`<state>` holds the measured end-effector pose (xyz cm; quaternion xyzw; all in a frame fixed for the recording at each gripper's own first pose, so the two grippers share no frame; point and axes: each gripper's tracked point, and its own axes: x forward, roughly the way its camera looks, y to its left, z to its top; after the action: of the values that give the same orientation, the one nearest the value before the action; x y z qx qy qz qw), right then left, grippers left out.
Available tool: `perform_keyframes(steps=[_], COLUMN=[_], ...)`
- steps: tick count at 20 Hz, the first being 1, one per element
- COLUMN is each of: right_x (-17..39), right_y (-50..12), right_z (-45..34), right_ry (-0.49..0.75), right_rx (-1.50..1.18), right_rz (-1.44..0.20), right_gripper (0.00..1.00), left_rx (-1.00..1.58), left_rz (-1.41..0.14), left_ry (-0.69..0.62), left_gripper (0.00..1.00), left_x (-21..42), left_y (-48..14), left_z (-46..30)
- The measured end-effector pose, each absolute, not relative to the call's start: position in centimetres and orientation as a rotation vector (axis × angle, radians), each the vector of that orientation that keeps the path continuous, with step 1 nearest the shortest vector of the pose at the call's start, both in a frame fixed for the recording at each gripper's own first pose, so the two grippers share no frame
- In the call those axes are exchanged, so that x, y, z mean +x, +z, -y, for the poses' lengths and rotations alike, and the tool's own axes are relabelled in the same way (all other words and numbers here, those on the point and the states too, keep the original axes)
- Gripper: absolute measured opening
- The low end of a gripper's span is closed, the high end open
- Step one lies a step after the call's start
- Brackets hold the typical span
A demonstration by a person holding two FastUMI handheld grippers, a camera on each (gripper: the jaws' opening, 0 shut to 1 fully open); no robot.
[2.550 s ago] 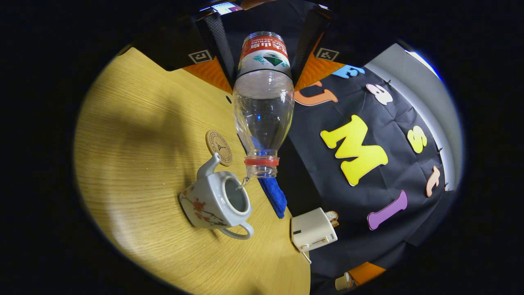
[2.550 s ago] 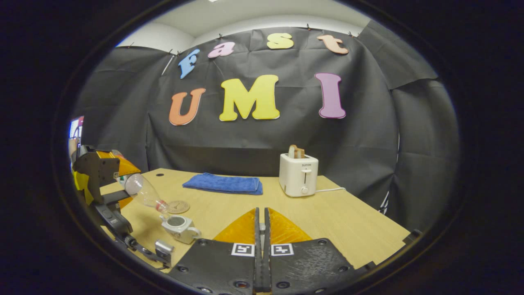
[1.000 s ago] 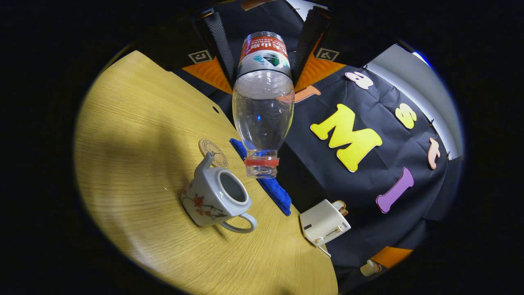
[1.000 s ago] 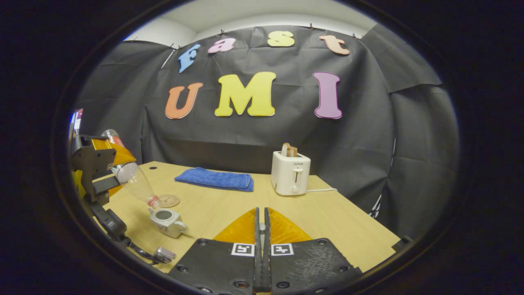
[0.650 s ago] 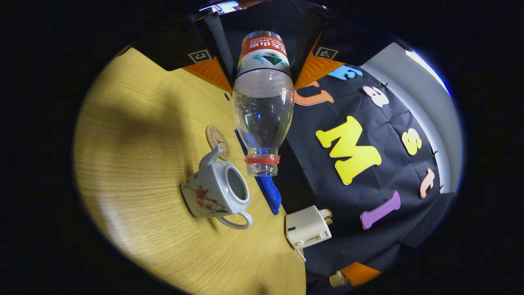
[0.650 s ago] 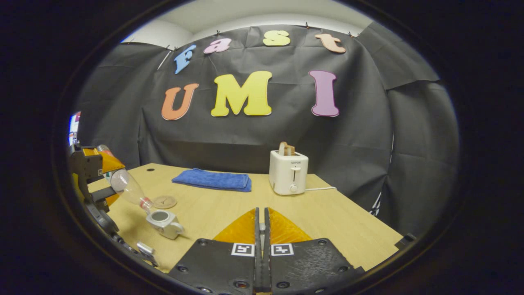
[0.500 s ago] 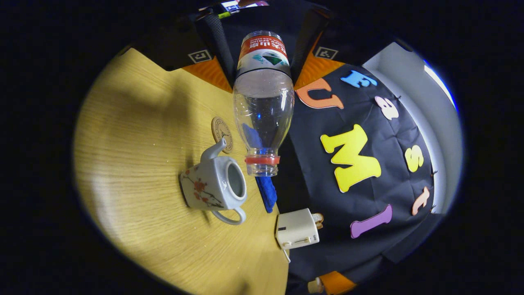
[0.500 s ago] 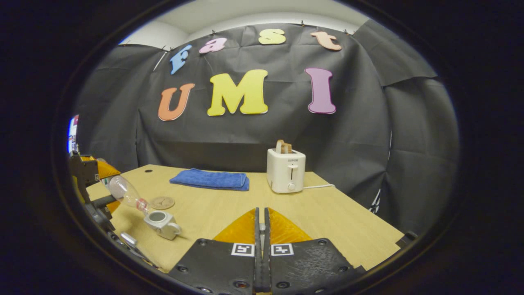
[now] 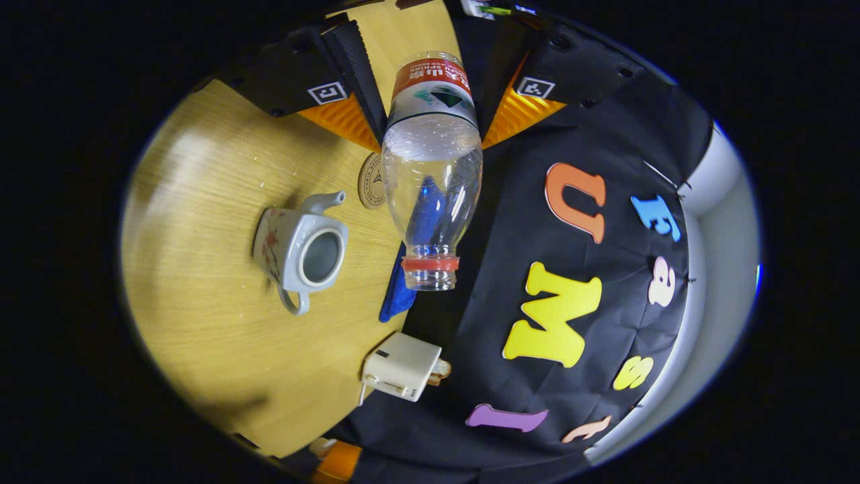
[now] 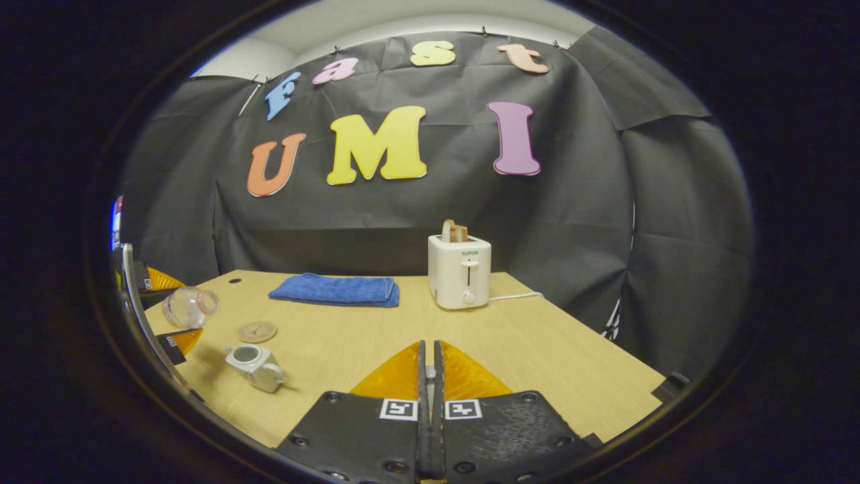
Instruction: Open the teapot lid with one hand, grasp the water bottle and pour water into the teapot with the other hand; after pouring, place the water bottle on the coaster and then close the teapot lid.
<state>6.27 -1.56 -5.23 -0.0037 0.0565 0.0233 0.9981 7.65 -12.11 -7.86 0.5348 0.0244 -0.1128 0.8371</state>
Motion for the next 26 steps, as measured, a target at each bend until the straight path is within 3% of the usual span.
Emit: perform_keyframes(steps=[10,19,26], right_x=[6.2,6.5,6.8], right_y=[-5.2,-5.7,-6.3], right_z=[1.3,1.4,1.0], right_ry=[0.049,0.035,0.035], right_rx=[-0.023,-0.033,-0.062], right_rz=[-0.108,-0.124,-0.124], right_gripper=[0.0,0.0,0.0], left_rx=[0.356,0.008,-0.082], left_rz=[-0.065,-0.022,-0.003], left_ry=[-0.302,-0.277,-0.268], left_gripper=[0.77,0.79,0.79], left_x=[10.1,16.0,19.6], left_y=[-6.1,-3.7,-4.0], left_z=[13.5,13.5,13.5])
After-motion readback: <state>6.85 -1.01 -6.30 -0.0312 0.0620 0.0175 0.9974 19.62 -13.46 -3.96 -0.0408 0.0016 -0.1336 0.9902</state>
